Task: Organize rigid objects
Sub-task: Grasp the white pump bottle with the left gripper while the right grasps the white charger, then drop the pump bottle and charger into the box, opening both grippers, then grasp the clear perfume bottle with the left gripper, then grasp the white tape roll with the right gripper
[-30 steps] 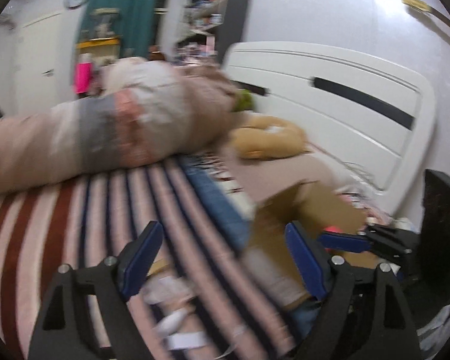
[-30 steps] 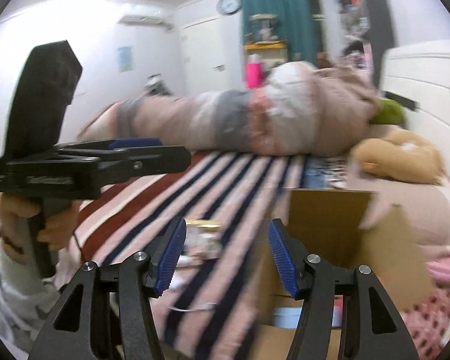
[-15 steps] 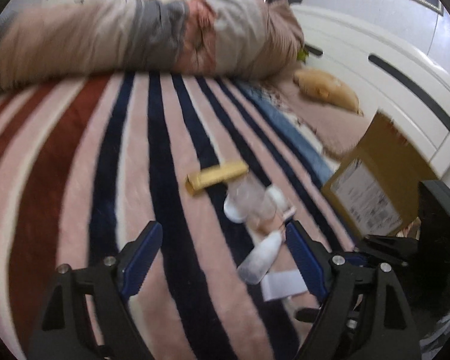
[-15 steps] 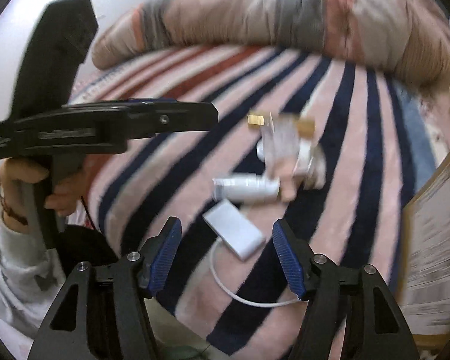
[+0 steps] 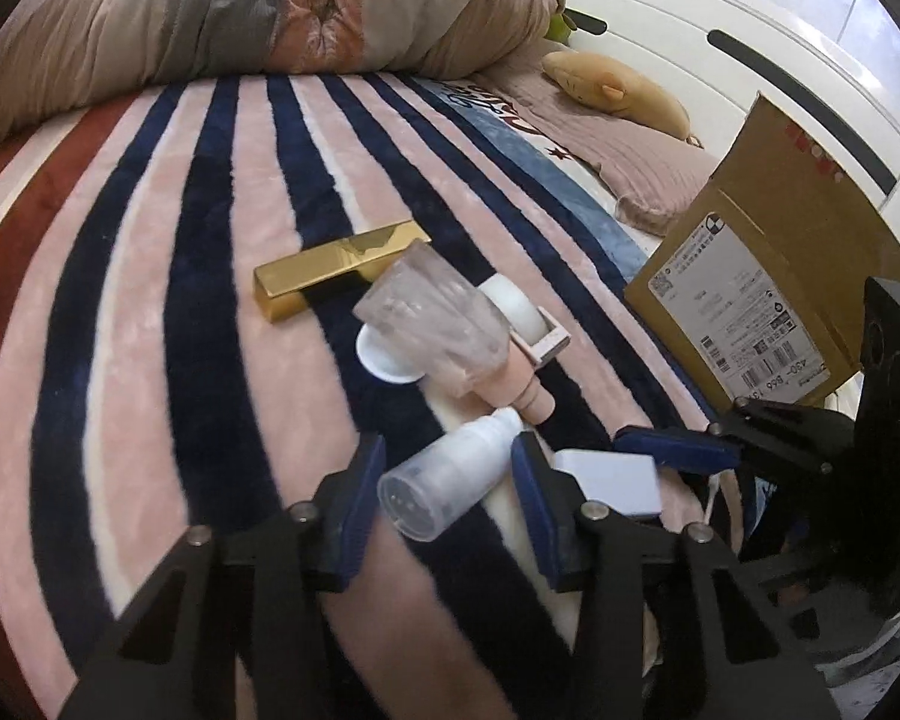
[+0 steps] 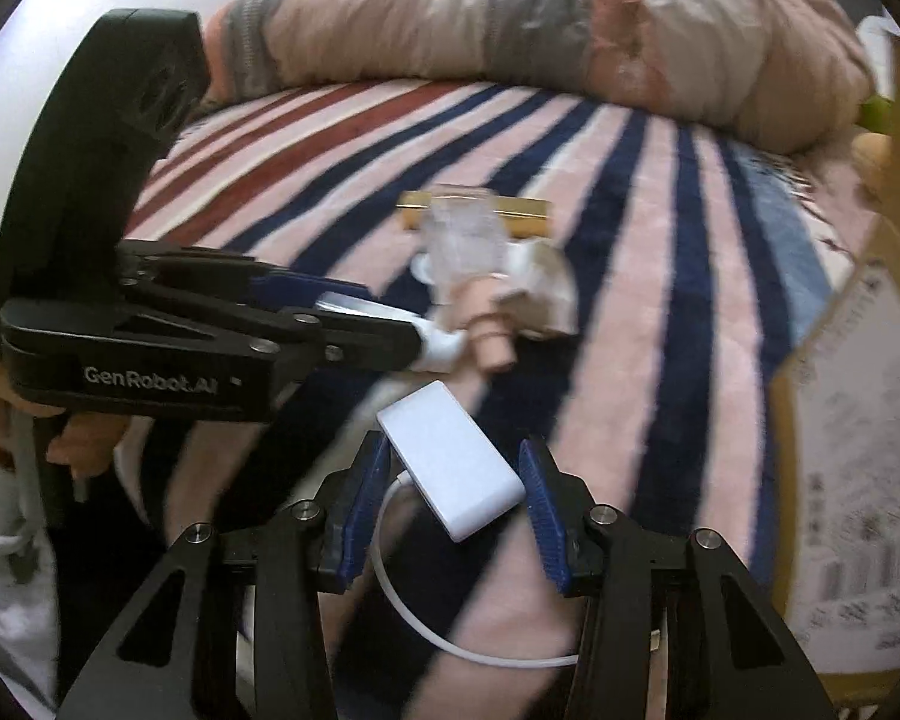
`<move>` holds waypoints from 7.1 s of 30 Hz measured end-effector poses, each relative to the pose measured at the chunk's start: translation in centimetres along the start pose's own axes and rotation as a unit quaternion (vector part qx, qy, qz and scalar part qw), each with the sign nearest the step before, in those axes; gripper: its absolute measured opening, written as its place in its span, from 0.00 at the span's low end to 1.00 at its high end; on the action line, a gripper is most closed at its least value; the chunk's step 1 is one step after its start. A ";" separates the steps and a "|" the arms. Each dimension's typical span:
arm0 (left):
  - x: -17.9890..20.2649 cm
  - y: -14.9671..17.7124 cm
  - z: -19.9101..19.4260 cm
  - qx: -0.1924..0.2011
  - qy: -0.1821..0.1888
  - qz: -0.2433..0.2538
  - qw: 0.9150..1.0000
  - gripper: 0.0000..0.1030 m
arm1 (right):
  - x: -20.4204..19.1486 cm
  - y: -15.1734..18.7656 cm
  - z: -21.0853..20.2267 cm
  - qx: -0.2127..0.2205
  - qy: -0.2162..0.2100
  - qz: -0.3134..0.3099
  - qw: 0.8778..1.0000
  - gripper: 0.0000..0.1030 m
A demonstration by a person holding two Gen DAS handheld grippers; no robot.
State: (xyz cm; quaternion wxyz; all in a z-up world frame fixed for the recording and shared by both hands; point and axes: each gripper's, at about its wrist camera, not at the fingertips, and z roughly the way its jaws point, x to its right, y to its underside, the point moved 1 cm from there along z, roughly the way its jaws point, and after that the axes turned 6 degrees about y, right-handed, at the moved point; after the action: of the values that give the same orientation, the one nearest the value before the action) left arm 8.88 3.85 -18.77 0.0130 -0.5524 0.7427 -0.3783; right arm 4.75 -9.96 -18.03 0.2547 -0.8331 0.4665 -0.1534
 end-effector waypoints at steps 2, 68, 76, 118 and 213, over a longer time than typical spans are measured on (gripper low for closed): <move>0.1 0.1 -0.3 -0.001 -0.002 0.002 1.000 0.38 | 0.4 0.2 0.0 -0.001 0.001 0.007 1.000 0.40; 26.6 -13.6 -1.7 0.034 -0.013 0.153 0.987 0.21 | 20.7 0.0 -16.2 0.129 0.111 0.096 0.981 0.46; 26.6 -13.5 1.4 -0.010 -0.062 0.162 0.985 0.21 | 21.4 1.4 -16.2 0.147 0.074 0.098 0.982 0.50; -1.8 -3.6 -4.1 0.065 -0.050 -0.033 0.996 0.69 | 2.9 -2.9 0.1 0.044 -0.026 0.047 0.998 0.57; 19.4 -7.8 -10.6 0.157 -0.072 0.112 0.979 0.23 | 13.7 0.1 -18.3 0.205 0.086 0.080 0.972 0.35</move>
State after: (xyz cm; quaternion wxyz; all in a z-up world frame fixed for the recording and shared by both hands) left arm 3.07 -7.25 1.02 0.1955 -0.4822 0.7285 -0.4456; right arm 2.76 -26.86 -2.72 0.3899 -0.7067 0.5107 -0.2962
